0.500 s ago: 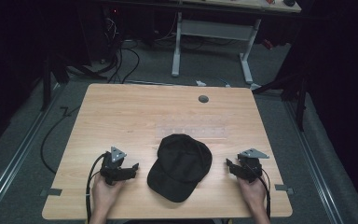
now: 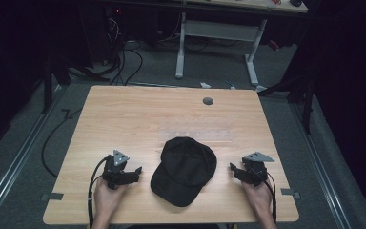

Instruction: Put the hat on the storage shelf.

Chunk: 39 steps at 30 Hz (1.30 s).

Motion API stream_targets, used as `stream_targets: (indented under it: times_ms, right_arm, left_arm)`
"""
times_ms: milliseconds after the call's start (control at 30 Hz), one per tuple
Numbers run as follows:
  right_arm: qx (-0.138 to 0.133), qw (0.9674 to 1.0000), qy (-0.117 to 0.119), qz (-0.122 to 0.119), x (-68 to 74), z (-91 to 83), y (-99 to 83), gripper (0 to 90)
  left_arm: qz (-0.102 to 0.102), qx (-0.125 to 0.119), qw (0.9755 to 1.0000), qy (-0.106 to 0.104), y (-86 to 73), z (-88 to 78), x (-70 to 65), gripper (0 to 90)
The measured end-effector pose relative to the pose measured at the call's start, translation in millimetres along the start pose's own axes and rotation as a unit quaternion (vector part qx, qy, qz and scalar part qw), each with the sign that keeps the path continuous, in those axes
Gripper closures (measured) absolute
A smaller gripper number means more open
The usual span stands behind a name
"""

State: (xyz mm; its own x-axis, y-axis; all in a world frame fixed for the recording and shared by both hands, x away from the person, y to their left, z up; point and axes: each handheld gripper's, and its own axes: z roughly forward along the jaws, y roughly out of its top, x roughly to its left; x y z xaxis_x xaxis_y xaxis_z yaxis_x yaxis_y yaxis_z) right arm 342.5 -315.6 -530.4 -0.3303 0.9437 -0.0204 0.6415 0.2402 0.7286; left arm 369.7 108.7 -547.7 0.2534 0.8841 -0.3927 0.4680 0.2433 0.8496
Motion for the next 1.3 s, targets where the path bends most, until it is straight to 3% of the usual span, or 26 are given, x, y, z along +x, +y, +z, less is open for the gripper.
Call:
stream_targets:
  times_ms: [200,833,1100,1300]
  right_arm:
    - [0.0,0.9998,0.015,-0.015,1.0,0.5,0.1,38.2]
    - [0.002,0.9997,0.019,-0.014,3.8,-2.4,-2.2,36.9]
    - [0.008,0.9993,0.028,-0.023,4.9,-2.6,-1.8,30.4]
    - [-0.01,0.9987,0.049,0.009,1.2,-10.5,1.1,33.6]
  left_arm:
    - [-0.001,-0.001,1.0,0.002,-0.2,-0.2,-0.2,20.1]
    - [0.0,-0.001,1.0,0.002,-0.1,-0.4,0.0,20.3]
    - [0.0,0.0,1.0,0.002,-0.1,-0.4,0.0,20.2]
    - [0.0,-0.001,1.0,0.002,0.0,-0.4,0.0,20.3]
